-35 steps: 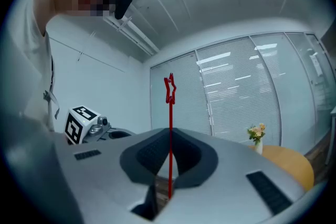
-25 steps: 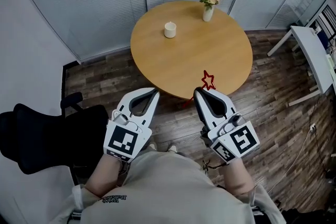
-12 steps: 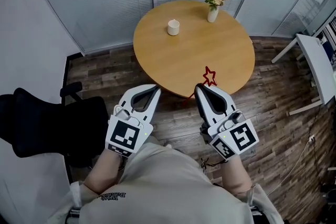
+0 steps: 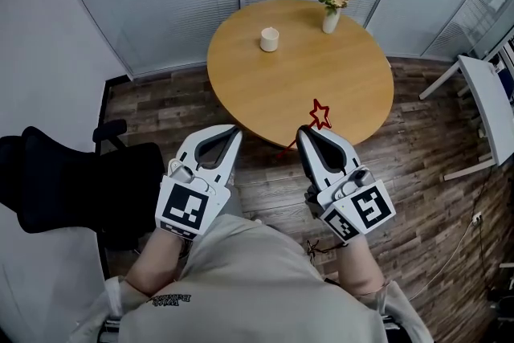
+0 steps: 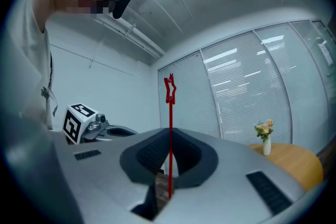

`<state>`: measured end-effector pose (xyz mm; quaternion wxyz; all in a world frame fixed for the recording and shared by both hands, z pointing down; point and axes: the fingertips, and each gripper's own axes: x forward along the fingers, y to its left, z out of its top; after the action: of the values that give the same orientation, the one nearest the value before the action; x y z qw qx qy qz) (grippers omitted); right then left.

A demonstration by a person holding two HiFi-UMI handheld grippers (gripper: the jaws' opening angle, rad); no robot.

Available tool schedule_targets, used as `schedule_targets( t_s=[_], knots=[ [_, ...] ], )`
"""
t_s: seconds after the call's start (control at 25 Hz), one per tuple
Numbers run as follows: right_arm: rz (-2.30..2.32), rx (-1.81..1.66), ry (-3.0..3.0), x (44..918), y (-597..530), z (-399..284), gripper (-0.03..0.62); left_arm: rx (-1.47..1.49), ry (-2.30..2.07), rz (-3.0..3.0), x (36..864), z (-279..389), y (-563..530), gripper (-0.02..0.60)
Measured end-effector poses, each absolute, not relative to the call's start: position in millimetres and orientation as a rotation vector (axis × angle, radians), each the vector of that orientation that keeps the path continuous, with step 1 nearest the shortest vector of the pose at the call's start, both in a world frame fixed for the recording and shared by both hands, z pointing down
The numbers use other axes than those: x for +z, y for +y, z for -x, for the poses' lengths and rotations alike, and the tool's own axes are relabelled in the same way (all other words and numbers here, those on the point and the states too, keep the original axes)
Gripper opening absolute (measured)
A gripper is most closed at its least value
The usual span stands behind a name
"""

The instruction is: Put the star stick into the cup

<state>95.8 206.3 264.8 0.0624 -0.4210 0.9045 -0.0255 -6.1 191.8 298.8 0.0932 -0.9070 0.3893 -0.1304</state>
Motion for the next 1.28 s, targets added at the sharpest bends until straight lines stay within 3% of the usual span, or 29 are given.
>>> schedule_targets(
  t_s=[0.56, 1.28],
  knots=[
    [1.298, -0.002, 2.727, 281.9, 191.0, -100.0, 0.031, -0.333, 1.161, 2.692, 307.6, 3.7, 177.7, 0.021],
    [1.516, -0.092, 2.651, 286.4, -2.9, -73.1, 0.031, -0.422, 0.925, 2.813, 323.0, 24.4, -24.5, 0.021]
  ],
)
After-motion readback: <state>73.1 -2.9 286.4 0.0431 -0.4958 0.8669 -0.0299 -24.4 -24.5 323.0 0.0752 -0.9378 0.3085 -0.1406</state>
